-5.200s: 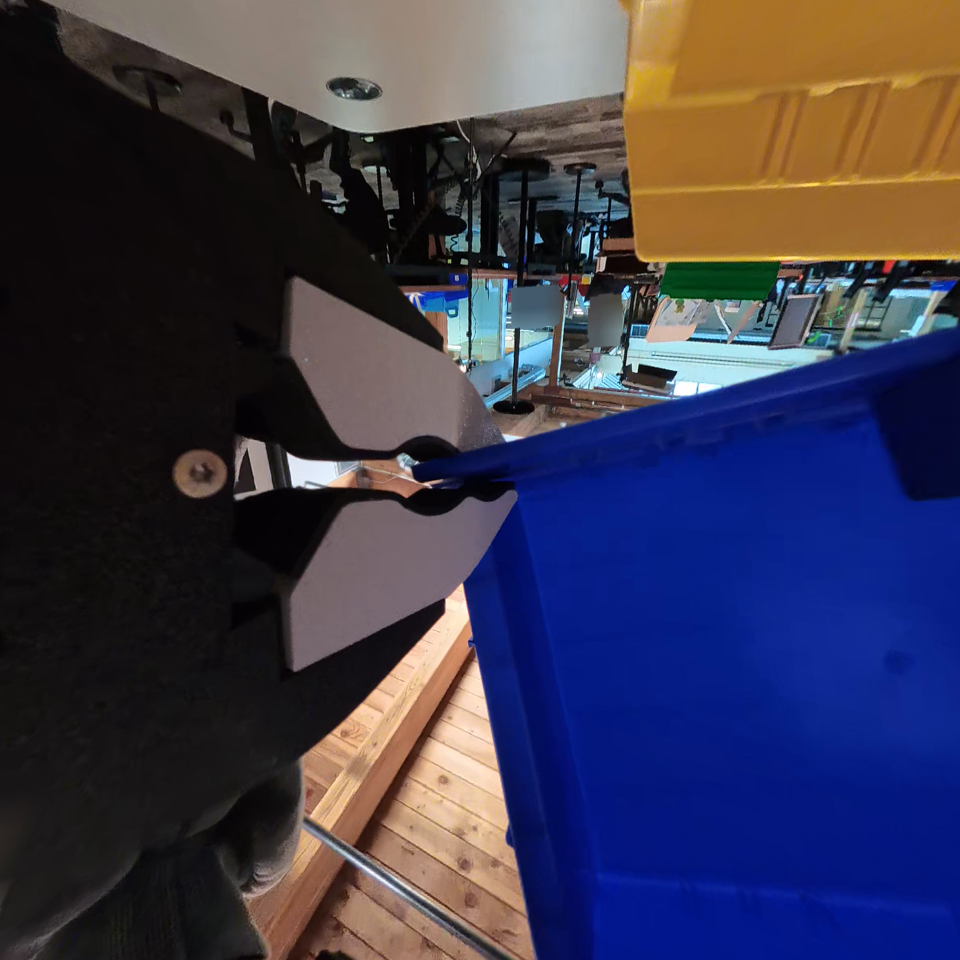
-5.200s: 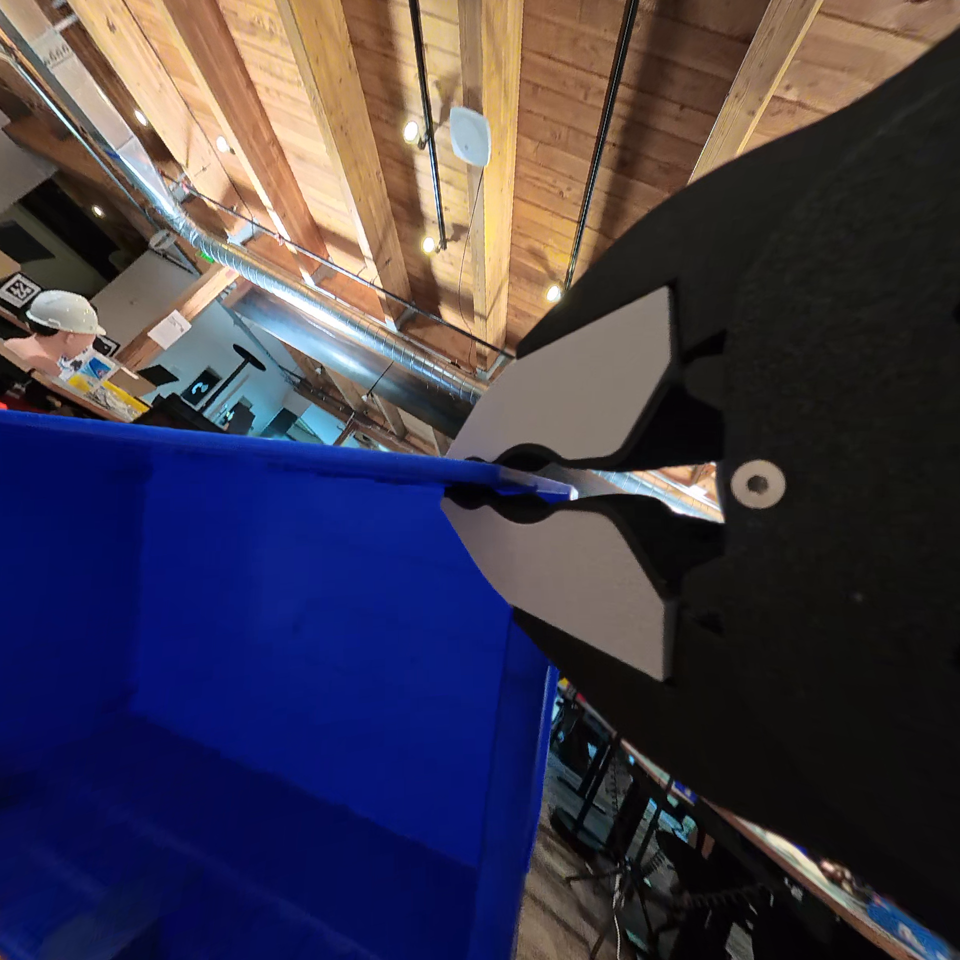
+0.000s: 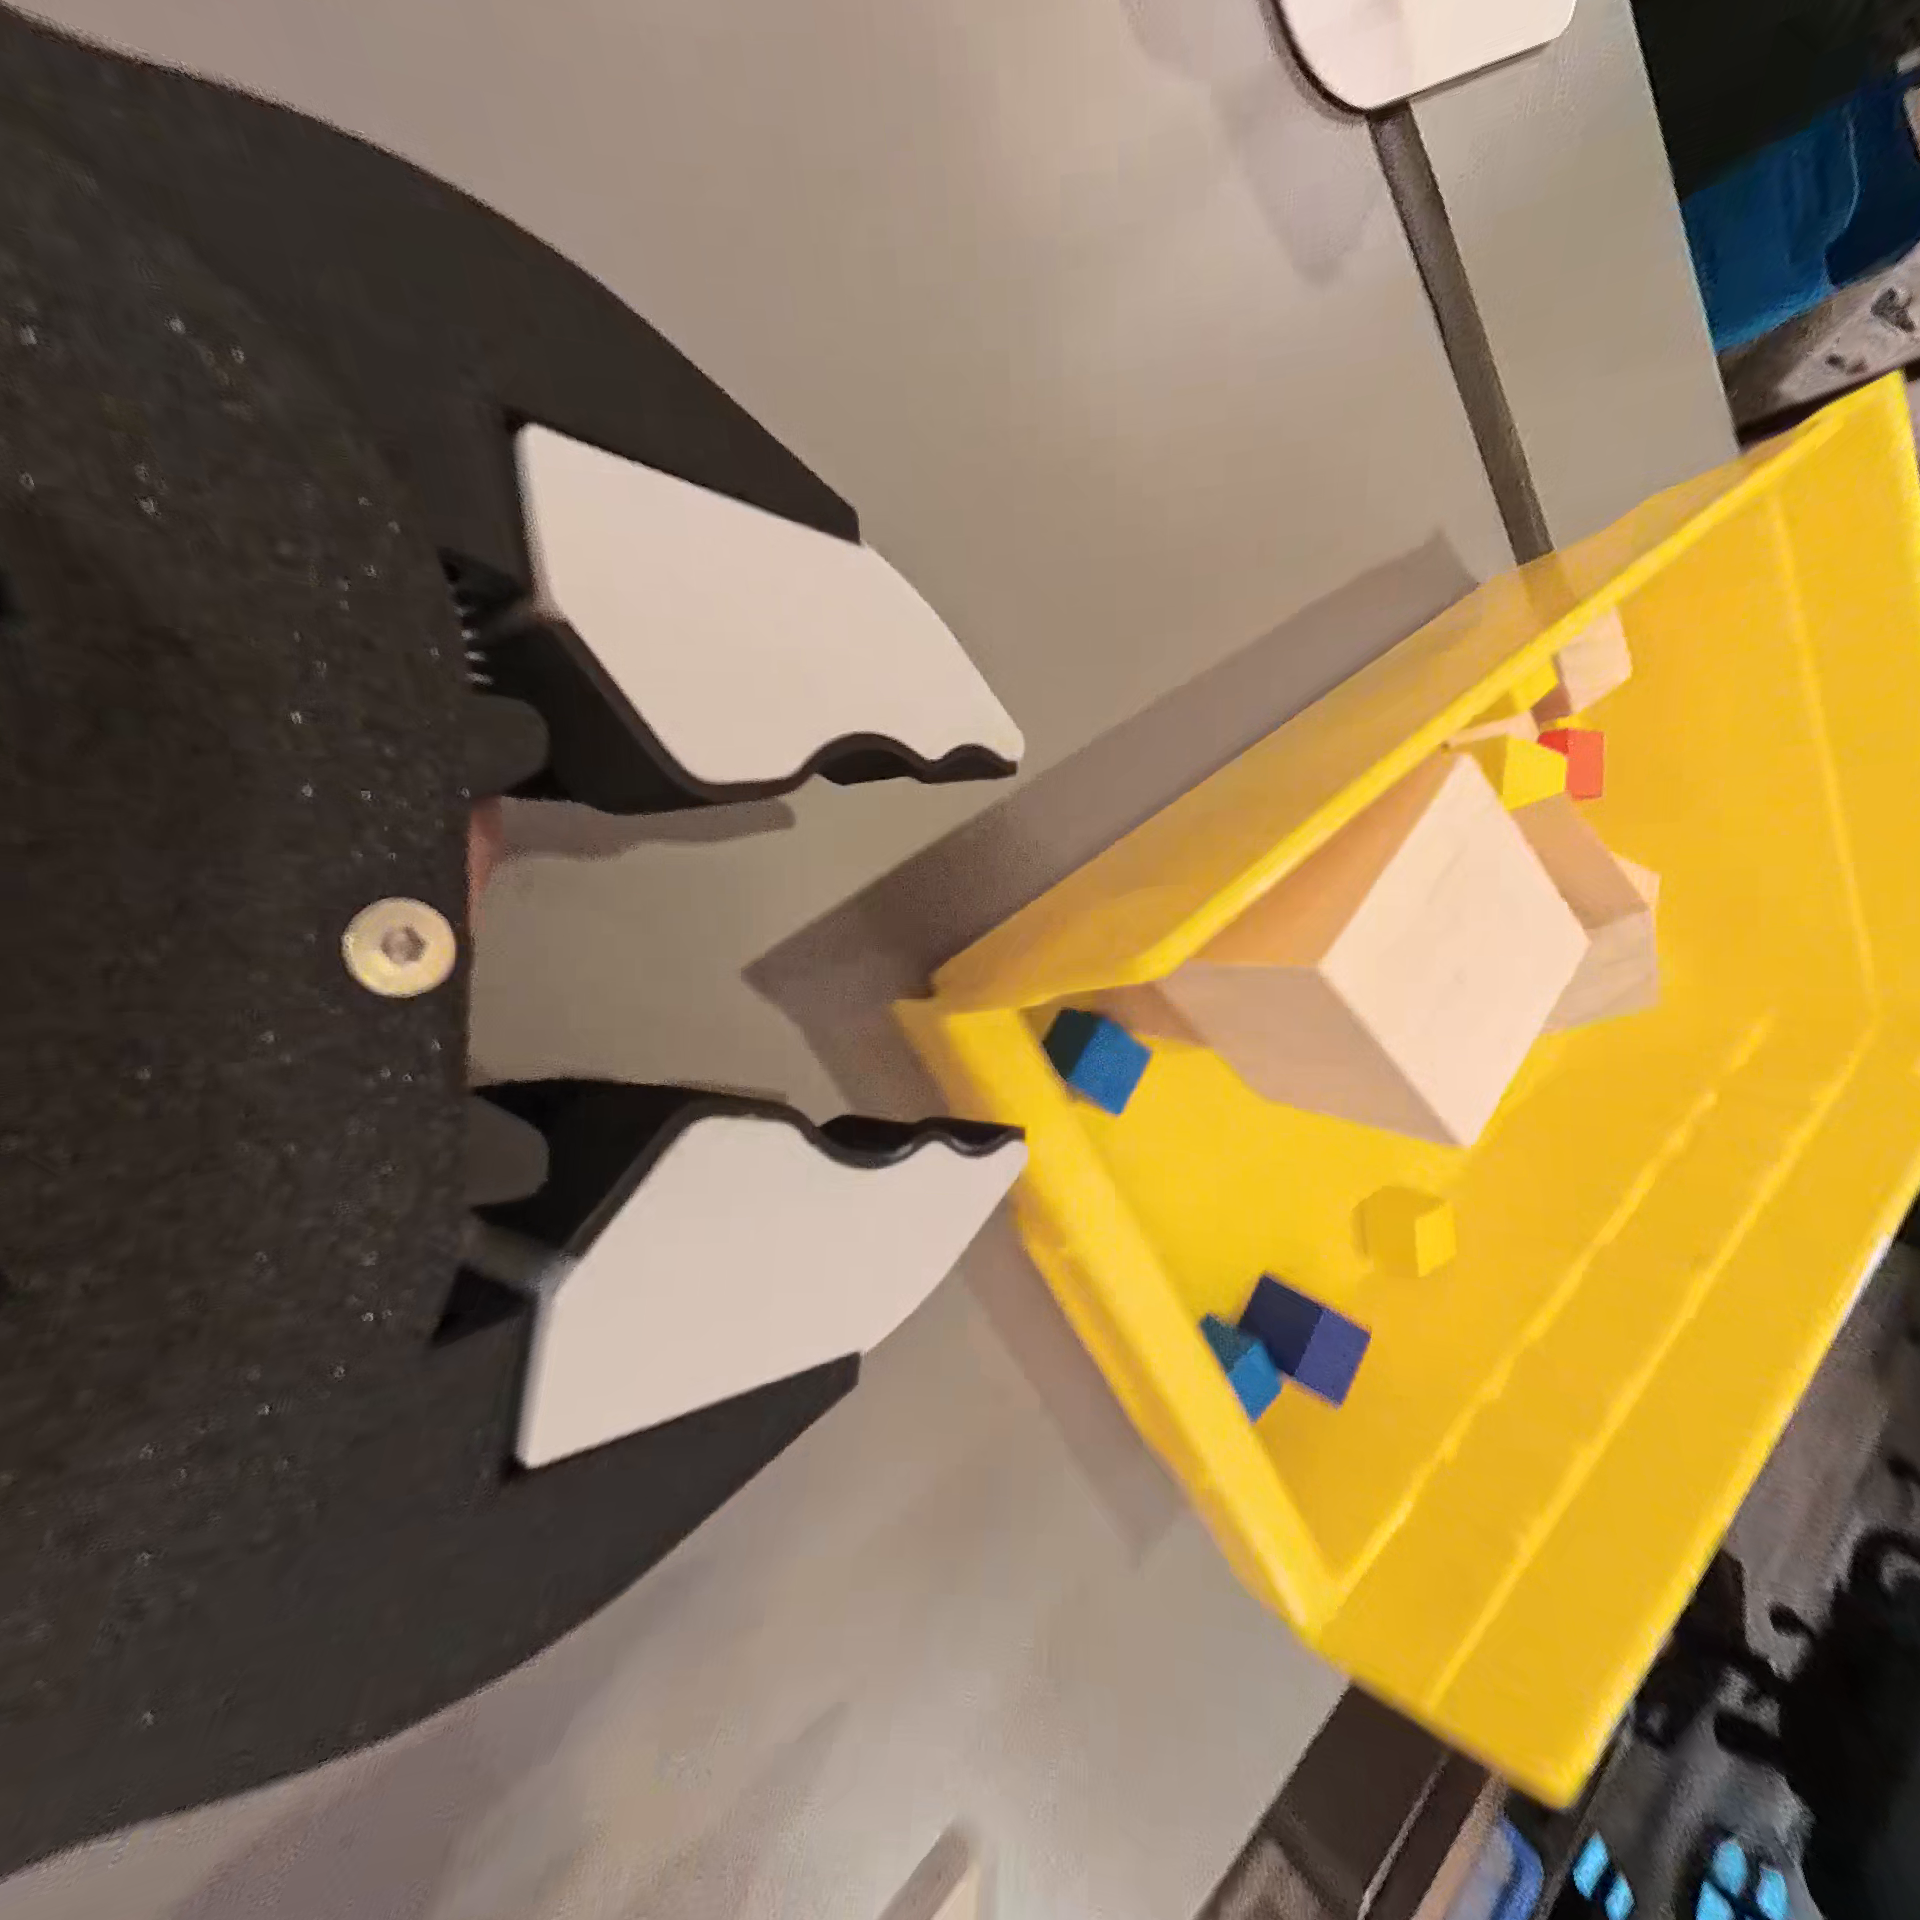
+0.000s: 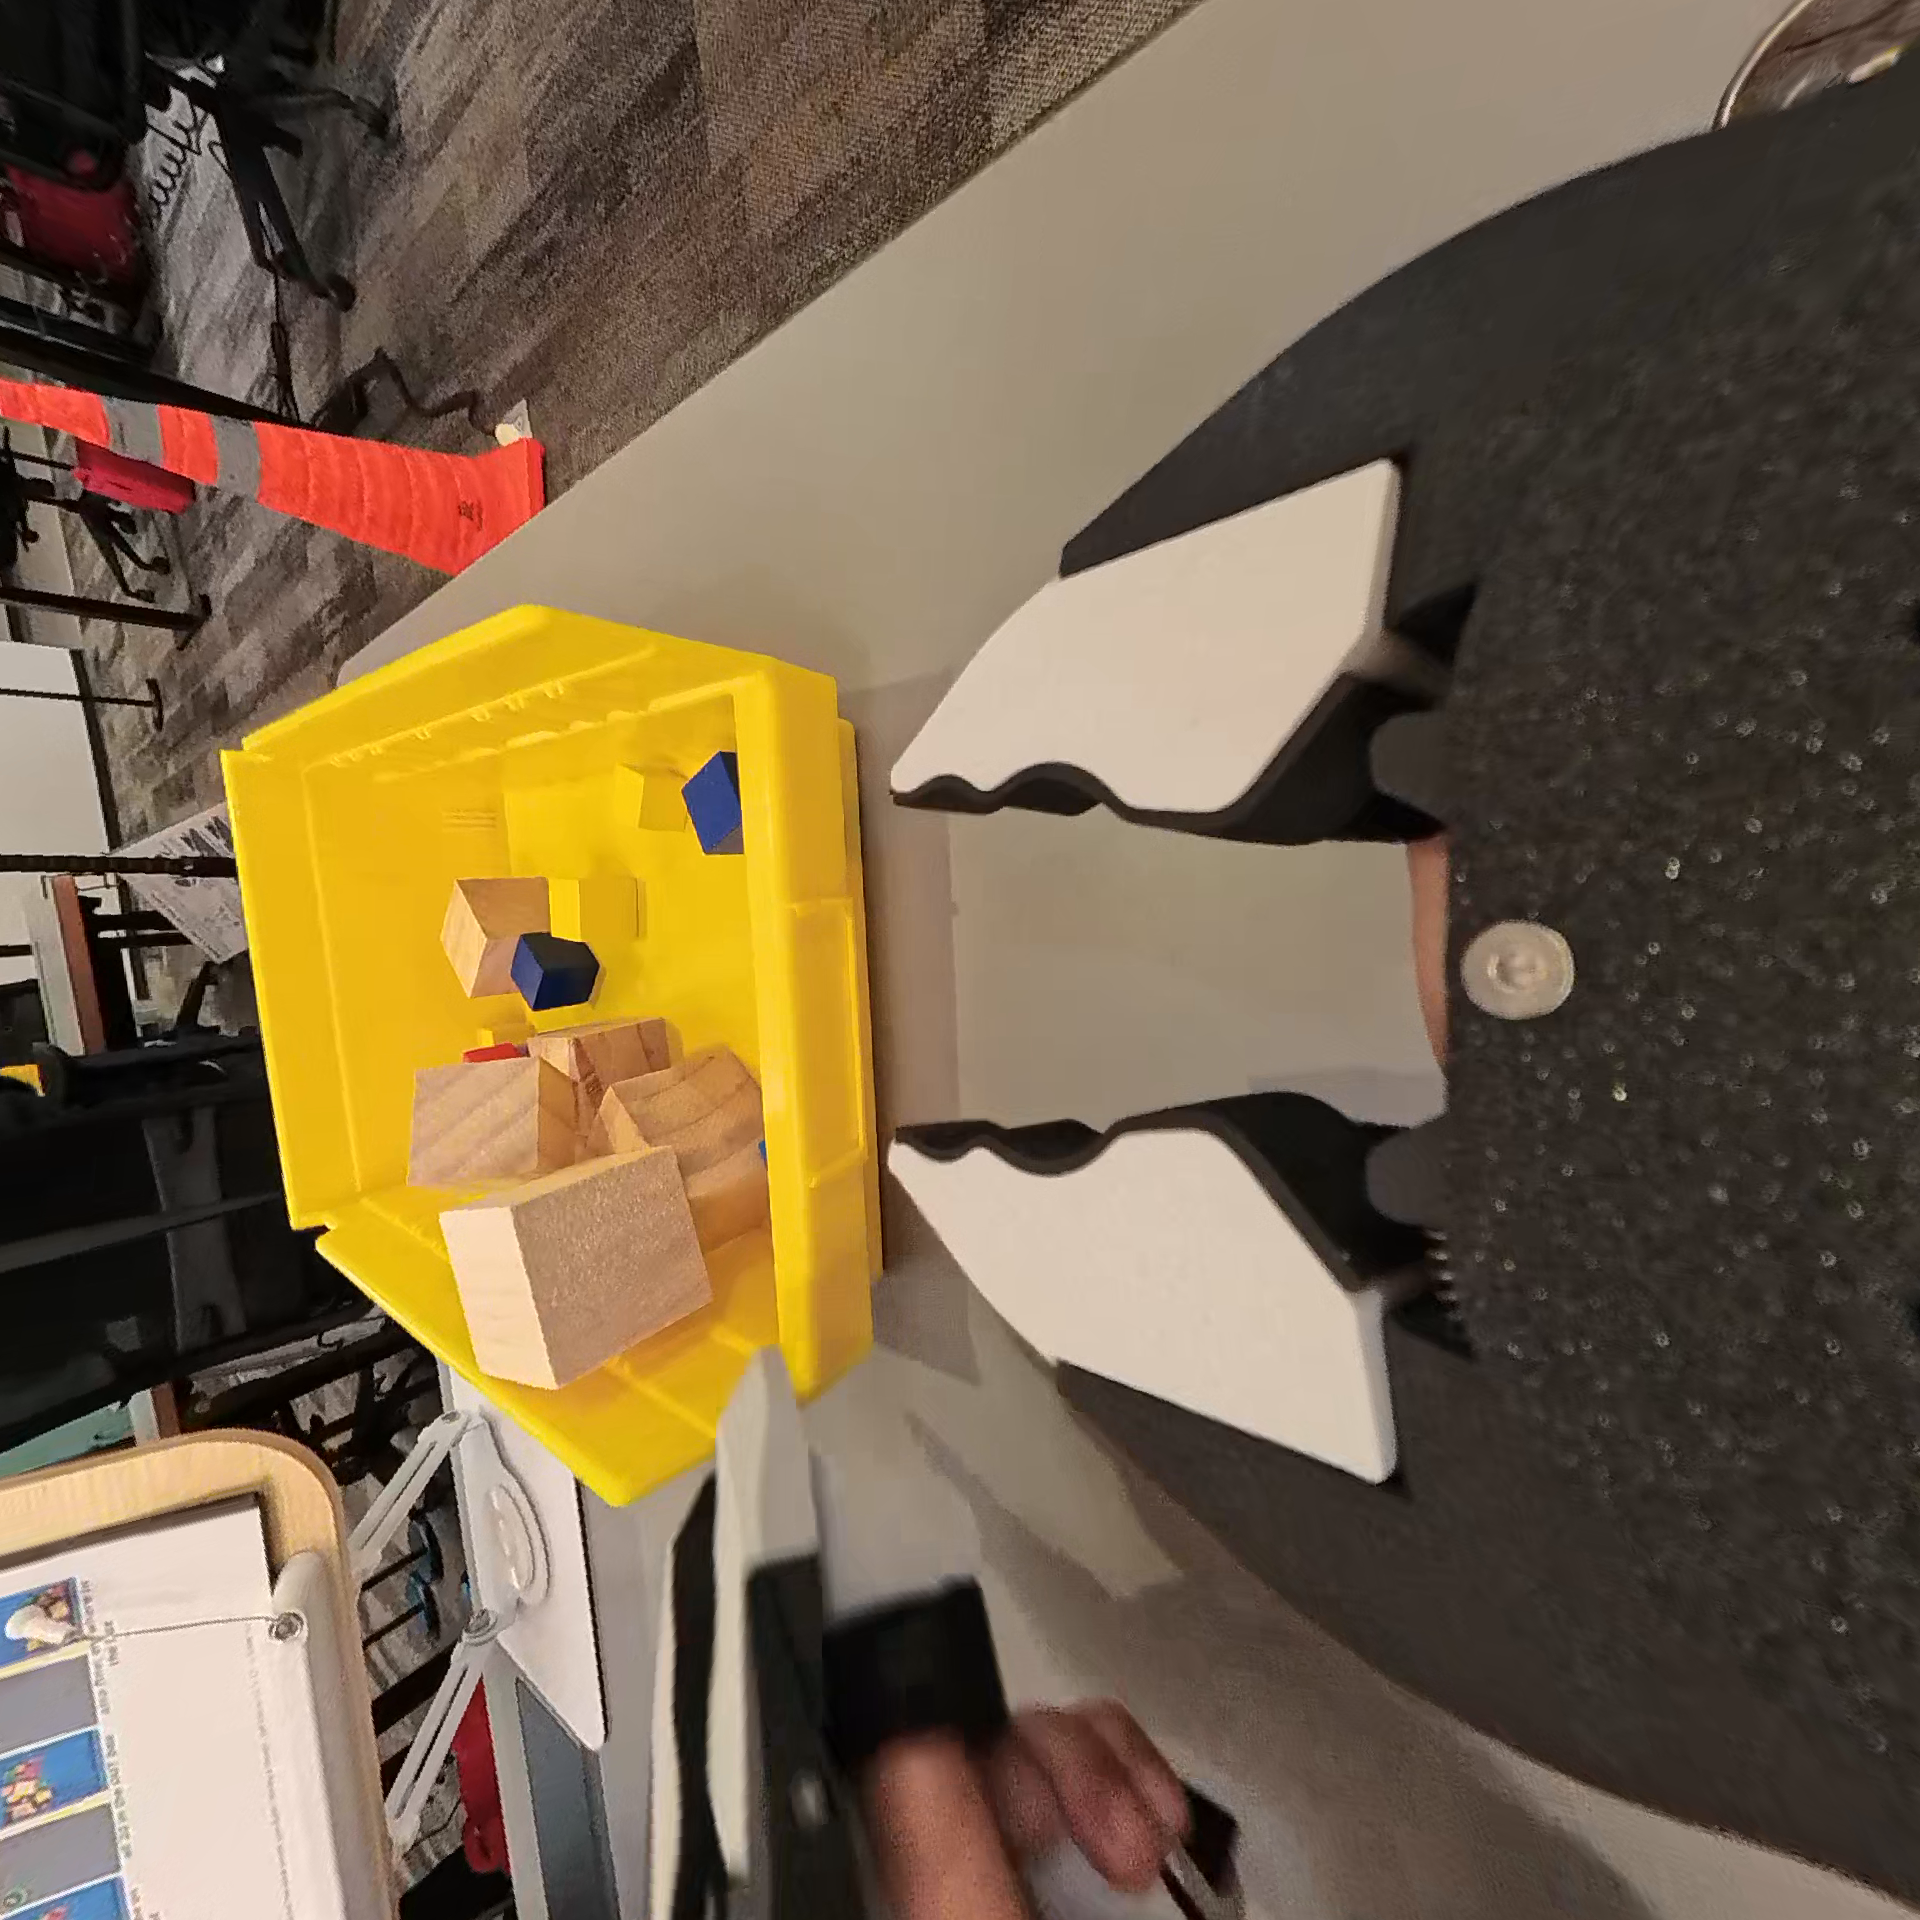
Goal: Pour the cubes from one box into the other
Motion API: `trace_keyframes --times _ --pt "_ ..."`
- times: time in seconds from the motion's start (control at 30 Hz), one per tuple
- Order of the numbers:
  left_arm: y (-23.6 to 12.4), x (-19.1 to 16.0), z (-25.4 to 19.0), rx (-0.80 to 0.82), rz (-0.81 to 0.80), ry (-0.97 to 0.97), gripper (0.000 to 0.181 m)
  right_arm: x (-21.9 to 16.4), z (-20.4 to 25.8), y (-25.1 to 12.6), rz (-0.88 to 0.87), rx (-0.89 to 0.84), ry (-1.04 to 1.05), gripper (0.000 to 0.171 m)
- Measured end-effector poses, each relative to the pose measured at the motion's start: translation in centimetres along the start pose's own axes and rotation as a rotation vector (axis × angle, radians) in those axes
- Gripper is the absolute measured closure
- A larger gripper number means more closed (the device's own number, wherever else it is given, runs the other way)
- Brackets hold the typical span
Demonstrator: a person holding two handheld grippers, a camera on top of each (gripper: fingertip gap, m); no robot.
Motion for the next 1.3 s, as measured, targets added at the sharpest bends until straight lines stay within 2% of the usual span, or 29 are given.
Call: trace_keyframes --times 0.07,0.1,0.17,0.2,0.3,0.43,0.5,0.57,0.6,0.63,0.7,0.8,0.93,1.17,1.3 --pt "2.4 -0.1 0.4 0.077 0.038 0.009 0.135 -0.1 -0.5 0.0 0.004 -0.014 0.001 0.115" --pt "3.1 0.0 0.5 0.064 0.028 -0.029 0.132 -0.1 -0.8 0.1 0.007 -0.022 0.006 0.115" --pt "3.9 0.3 0.5 0.048 -0.001 -0.116 0.158 -0.4 -1.4 0.5 0.025 -0.030 0.017 0.114" --pt "4.0 0.4 0.6 0.081 -0.001 -0.114 0.161 -0.5 -1.7 0.8 0.037 -0.035 0.022 0.114" --pt "3.1 0.2 0.7 0.191 0.006 -0.082 0.171 -0.5 -2.5 1.7 0.046 -0.073 0.027 0.116" --pt "0.1 -0.8 0.5 0.223 -0.014 -0.132 0.178 -0.5 -2.0 2.6 0.049 -0.090 0.019 0.120" --pt "-1.3 -1.4 0.4 0.205 -0.020 -0.147 0.178 -1.0 -1.4 3.2 0.097 -0.144 -0.002 0.134" --pt "-2.5 -1.6 0.1 0.195 -0.027 -0.133 0.178 -0.9 -0.9 3.3 0.105 -0.154 0.017 0.135" --pt "-3.0 -1.5 0.1 0.204 -0.034 -0.115 0.178 -0.7 -0.6 3.2 0.113 -0.153 0.064 0.159" --pt "-3.7 -1.2 0.1 0.215 -0.049 -0.100 0.178 -0.6 -0.4 2.9 0.135 -0.187 0.088 0.167" --pt "-5.4 -0.2 0.3 0.239 -0.083 -0.057 0.178 -0.6 0.8 2.7 0.142 -0.181 0.088 0.169" --pt "-9.0 1.4 2.1 0.291 -0.136 -0.005 0.177 -0.2 4.0 2.4 0.082 -0.117 0.160 0.169" --pt "-14.2 1.6 7.4 0.370 -0.177 -0.019 0.178 1.2 11.2 2.5 0.027 -0.039 0.092 0.169" --pt "-21.6 -2.9 16.5 0.475 -0.157 -0.059 0.178 -0.9 23.0 3.7 0.074 0.076 -0.010 0.169" --pt "-23.5 -6.1 20.7 0.499 -0.102 -0.130 0.178 -2.8 27.6 4.7 0.131 0.111 -0.062 0.169"
Point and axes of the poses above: each gripper's, where its closed fingertips meet, y out along the fingers, x out of its top, z = x × y across the jaws, the point moved 10 cm from there along -y, back along the fingers, and after that the axes turned 11 degrees about -z, right-handed, at the moved point
